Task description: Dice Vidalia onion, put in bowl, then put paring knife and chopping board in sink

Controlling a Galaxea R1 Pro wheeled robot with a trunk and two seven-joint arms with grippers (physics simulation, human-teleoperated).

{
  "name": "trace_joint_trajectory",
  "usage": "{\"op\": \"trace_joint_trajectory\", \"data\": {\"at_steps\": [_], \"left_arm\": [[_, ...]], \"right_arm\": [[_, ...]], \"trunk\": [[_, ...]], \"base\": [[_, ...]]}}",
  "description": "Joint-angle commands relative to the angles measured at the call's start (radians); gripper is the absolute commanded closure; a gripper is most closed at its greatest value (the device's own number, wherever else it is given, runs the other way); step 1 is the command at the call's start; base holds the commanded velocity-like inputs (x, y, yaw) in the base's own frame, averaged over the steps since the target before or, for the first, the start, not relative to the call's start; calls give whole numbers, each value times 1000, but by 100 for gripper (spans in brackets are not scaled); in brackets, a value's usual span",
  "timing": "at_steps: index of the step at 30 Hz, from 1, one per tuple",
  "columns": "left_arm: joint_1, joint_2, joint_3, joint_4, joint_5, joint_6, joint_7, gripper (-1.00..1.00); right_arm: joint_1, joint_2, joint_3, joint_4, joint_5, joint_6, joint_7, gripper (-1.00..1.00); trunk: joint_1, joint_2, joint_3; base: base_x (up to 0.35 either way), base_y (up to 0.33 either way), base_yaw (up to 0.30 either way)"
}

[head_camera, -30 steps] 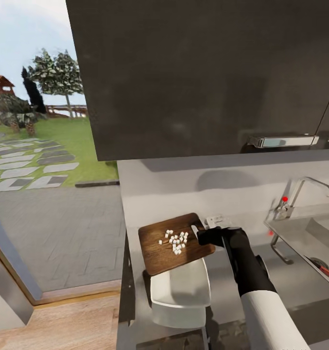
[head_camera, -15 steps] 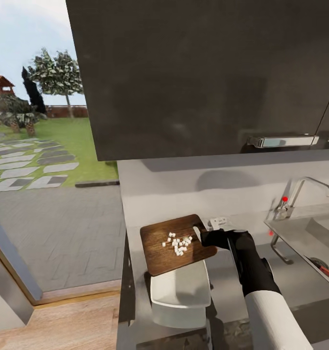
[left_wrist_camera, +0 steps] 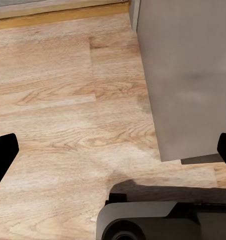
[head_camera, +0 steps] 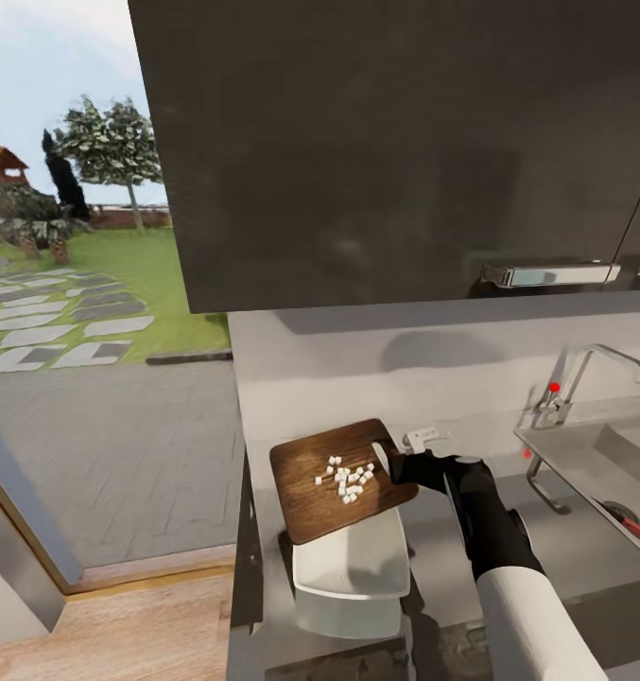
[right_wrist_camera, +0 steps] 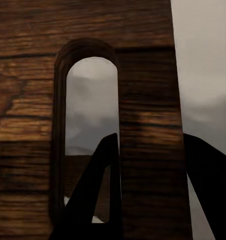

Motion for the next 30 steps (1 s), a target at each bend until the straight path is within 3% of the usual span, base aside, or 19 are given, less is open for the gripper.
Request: {"op": "trace_joint_trajectory", "data": {"at_steps": [1,30], "left_arm": [[-1,1,-9,0,6,-3,5,-100],[-1,-1,-9,2,6,-2,5,-100]], "right_arm": [[-1,1,-4,-1,10,-2,10,100],[-1,3,-5,-1,9,-133,10,100]], "trunk": [[1,-2,-2],[1,-2,-2]], "base": [[0,0,0],[0,0,0]]}}
